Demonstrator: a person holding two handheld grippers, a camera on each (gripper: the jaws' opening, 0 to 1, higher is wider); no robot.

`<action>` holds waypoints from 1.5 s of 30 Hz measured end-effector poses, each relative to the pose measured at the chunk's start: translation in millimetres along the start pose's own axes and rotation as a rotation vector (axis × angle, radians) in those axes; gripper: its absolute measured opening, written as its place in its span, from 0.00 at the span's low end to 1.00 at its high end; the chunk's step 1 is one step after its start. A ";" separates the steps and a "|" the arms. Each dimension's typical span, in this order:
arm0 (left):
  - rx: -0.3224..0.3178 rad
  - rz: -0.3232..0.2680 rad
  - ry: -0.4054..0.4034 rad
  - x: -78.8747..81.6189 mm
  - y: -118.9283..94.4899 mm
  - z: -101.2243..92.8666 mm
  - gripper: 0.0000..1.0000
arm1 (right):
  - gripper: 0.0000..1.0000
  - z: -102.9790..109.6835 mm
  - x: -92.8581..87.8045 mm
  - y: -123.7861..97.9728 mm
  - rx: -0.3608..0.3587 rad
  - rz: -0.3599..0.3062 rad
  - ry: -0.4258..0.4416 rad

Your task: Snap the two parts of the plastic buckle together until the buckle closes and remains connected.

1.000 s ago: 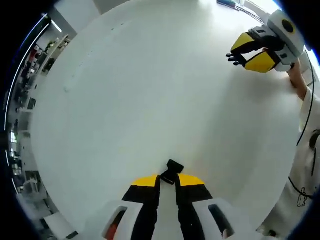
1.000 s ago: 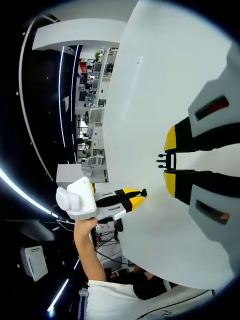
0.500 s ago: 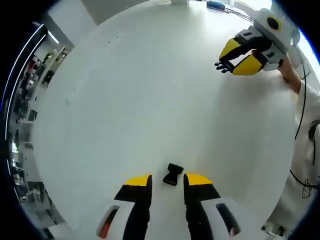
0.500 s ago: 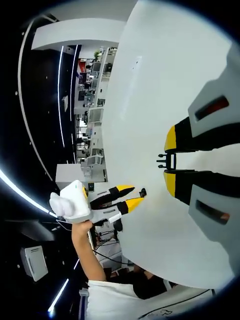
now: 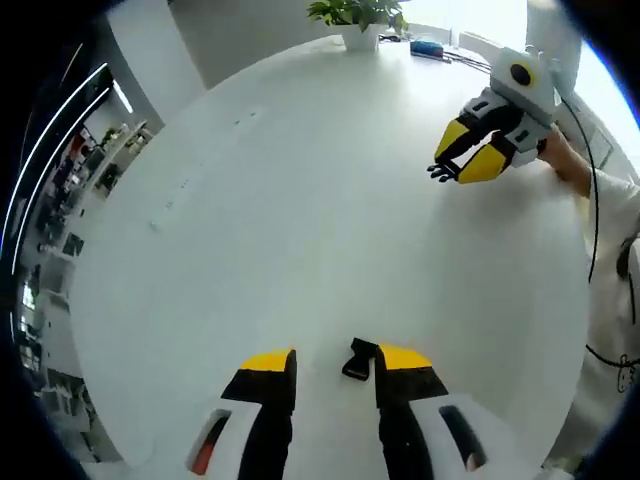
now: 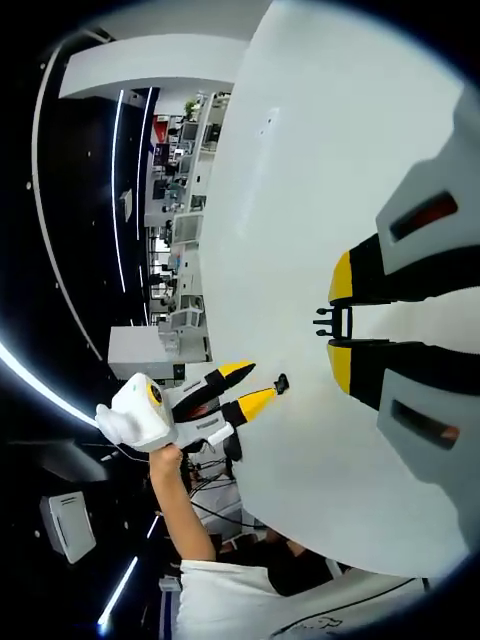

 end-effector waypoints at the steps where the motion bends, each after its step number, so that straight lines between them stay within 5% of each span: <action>1: -0.004 -0.023 -0.009 -0.8 0.3 -0.1 0.30 | 0.12 0.3 0.3 0.0 0.001 -0.001 -0.001; 8: -0.008 -0.137 -0.006 -9.3 -2.8 -3.2 0.31 | 0.12 5.0 -0.5 -0.3 0.012 -0.005 0.000; 13: -0.128 -0.247 0.017 -10.7 -7.2 -14.1 0.40 | 0.12 9.2 -2.4 1.2 0.022 0.001 -0.004; 18: -0.101 -0.252 0.073 -22.3 3.3 -13.6 0.40 | 0.12 11.7 -3.6 2.2 0.029 0.004 -0.008; 31: -0.128 -0.398 -0.013 -25.7 12.6 -12.0 0.38 | 0.12 14.0 -1.8 2.5 0.043 -0.009 -0.011; 45: -0.151 -0.486 -0.097 -35.0 18.6 -7.5 0.30 | 0.12 12.8 12.5 -6.7 0.025 -0.041 -0.054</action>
Point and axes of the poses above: the point that each gripper's makers call its tool centre point, and the gripper's own axes: y roughly forward along the fingers, z roughly to its left, x roughly out of its top, the point moved 4 cm from there along -y, roughly backward along the fingers, and after that the axes turned 4 degrees about x, right-handed, at the moved point
